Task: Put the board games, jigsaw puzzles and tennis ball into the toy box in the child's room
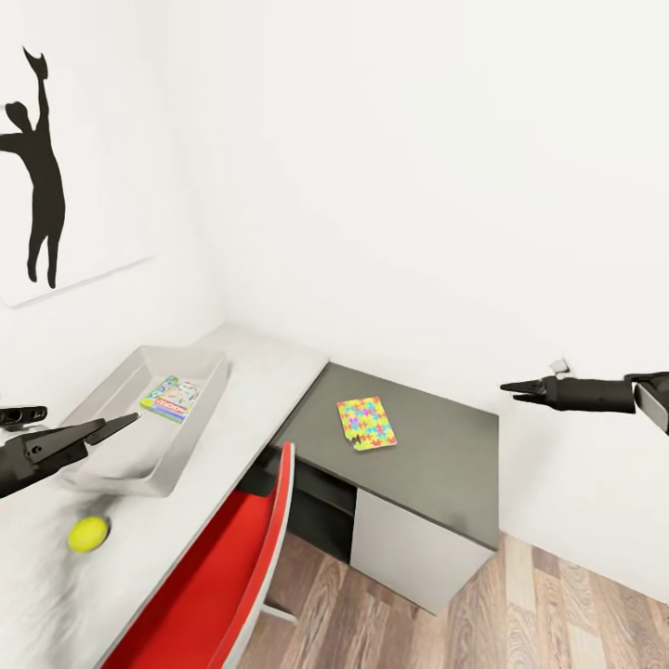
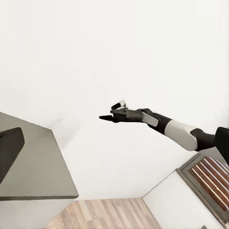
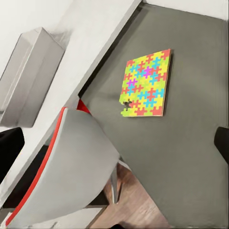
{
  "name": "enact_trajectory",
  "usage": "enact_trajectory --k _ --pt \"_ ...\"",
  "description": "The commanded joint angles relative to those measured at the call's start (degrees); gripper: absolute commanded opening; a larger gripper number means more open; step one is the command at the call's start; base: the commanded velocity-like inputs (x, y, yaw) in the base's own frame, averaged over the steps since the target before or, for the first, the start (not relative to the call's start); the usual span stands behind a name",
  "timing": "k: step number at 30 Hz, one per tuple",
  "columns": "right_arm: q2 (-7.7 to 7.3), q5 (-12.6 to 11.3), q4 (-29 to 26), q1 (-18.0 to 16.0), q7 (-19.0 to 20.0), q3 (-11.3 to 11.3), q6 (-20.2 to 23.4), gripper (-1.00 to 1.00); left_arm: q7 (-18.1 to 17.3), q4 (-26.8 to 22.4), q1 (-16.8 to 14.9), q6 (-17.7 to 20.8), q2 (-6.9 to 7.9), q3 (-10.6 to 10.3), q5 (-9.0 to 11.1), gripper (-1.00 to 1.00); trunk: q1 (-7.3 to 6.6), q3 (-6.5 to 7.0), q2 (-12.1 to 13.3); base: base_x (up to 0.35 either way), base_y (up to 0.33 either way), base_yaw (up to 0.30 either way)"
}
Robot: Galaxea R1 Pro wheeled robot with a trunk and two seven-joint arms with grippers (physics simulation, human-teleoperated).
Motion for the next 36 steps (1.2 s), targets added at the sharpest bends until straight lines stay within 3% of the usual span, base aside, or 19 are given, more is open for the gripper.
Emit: enact_trajectory --k 1,9,15,36 --pt "-0.38 -0.5 1.1 0.5 0.7 0.4 -0.3 1.0 -0.2 0.0 0.0 0.6 0.02 0.0 -0.1 1.0 0.04 -0.02 -0.1 0.0 0.0 -0.146" --pt "-3.26 -0.9 5.9 1.7 5.0 0.5 -7.4 1.0 -0.2 0.0 0.0 0.6 -0.08 -0.3 -0.1 1.0 0.04 0.72 -0.1 0.0 -0.007 -0.145" --pt "-5.21 -1.1 6.9 3.6 9.1 0.5 -9.1 1.0 -0.2 0.0 0.0 0.6 -0.15 -0.6 -0.1 1.0 0.04 1.27 -0.1 0.0 -0.183 -0.145" --pt "-5.71 -1.1 7.1 5.8 9.6 0.5 -11.1 1.0 -0.2 0.0 0.0 0.6 0.01 -0.3 -0.1 1.0 0.04 3.18 -0.1 0.0 -0.12 -0.149"
